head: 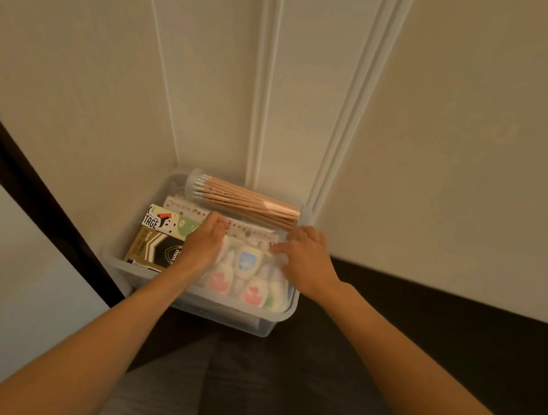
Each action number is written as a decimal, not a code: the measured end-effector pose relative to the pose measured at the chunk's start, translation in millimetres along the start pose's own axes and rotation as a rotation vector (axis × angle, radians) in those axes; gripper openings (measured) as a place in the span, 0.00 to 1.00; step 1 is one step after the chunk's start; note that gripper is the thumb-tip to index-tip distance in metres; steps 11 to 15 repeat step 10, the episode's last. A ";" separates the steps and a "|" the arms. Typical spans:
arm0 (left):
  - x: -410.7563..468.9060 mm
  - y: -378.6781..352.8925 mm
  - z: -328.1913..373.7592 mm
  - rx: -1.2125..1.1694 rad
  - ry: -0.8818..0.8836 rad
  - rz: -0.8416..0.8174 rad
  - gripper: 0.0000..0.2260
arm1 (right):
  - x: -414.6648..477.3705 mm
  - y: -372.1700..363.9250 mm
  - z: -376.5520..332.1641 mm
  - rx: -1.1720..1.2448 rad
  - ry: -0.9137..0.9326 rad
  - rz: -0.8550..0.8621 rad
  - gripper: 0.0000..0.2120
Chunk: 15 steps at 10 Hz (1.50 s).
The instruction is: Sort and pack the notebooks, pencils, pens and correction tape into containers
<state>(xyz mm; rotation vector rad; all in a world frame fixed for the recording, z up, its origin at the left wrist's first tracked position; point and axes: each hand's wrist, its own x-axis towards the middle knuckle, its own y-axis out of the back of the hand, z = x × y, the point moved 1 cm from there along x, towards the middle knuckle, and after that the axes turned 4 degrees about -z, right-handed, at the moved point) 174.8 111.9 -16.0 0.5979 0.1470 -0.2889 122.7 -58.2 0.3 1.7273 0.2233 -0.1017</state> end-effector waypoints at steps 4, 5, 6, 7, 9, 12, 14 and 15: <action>-4.5 9.6 -12.6 0.386 -0.187 -0.011 0.11 | -9.9 -7.5 11.5 0.338 0.116 0.035 0.23; -6.2 5.5 -12.7 0.366 -0.136 0.000 0.10 | -13.9 -14.3 10.0 0.193 0.189 -0.085 0.22; -6.9 4.5 -10.4 0.420 -0.099 -0.014 0.09 | -16.5 -13.3 10.7 0.191 0.148 -0.146 0.24; -7.9 7.5 -5.5 0.469 -0.076 -0.040 0.12 | -20.5 -7.5 8.2 0.215 0.111 -0.238 0.26; -29.1 12.0 -3.8 0.513 0.064 0.067 0.16 | -38.1 -3.6 8.0 0.247 0.086 -0.299 0.31; -39.3 17.4 -6.6 0.447 0.143 0.125 0.17 | -45.8 -6.2 11.2 0.257 0.064 -0.312 0.32; -39.3 17.4 -6.6 0.447 0.143 0.125 0.17 | -45.8 -6.2 11.2 0.257 0.064 -0.312 0.32; -39.3 17.4 -6.6 0.447 0.143 0.125 0.17 | -45.8 -6.2 11.2 0.257 0.064 -0.312 0.32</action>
